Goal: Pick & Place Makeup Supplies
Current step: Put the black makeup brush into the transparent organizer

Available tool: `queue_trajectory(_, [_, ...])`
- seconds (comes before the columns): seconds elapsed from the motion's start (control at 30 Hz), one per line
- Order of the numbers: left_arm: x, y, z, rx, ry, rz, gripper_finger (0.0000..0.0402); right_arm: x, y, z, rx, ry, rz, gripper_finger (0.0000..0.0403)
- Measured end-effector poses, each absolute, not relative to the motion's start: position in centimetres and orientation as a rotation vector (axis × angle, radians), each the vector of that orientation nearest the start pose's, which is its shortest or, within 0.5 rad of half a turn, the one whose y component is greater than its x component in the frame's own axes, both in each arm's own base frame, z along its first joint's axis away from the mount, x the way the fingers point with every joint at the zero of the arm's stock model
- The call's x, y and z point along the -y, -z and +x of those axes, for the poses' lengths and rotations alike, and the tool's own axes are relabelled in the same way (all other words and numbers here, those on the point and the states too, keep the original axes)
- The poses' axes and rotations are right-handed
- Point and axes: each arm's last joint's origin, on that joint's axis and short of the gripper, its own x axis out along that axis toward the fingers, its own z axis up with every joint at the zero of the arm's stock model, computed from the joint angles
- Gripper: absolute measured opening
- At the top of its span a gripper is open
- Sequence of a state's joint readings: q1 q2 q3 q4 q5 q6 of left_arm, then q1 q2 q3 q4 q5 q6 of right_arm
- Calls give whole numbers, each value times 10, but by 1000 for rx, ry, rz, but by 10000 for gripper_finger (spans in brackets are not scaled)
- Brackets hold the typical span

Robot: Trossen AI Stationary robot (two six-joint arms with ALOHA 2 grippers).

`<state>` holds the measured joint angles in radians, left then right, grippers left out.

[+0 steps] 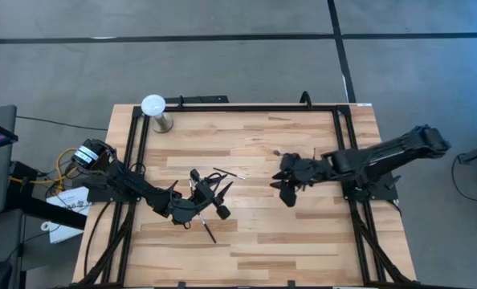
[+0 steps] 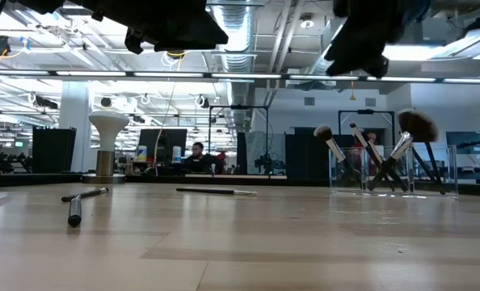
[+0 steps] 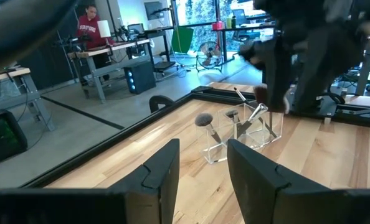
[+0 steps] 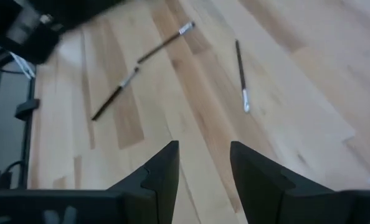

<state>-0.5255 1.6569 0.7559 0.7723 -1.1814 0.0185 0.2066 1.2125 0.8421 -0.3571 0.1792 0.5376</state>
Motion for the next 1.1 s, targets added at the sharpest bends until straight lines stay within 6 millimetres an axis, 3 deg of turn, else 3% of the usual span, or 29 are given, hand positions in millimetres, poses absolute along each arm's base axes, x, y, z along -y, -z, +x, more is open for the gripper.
queue_trajectory(0.33, [136, -202, 291, -87, -658, 110, 131, -50, -199, 291, -796, 151, 413, 134])
queue_trajectory(0.5, [135, -203, 291, -86, -662, 113, 131, -50, -188, 308, -809, 49, 459, 132])
queue_trajectory(0.63, [134, -206, 290, -119, -675, 219, 131, -47, -193, 315, -801, 15, 458, 128])
queue_trajectory(0.77, [135, -214, 287, -90, -655, 173, 131, -46, -200, 312, -793, 12, 455, 122])
queue_trajectory(0.97, [134, -232, 283, -34, -539, 97, 131, -46, -237, 289, -720, -32, 378, 116])
queue_trajectory(1.1, [132, -244, 280, -3, -471, 74, 131, -56, -260, 274, -623, 12, 293, 118])
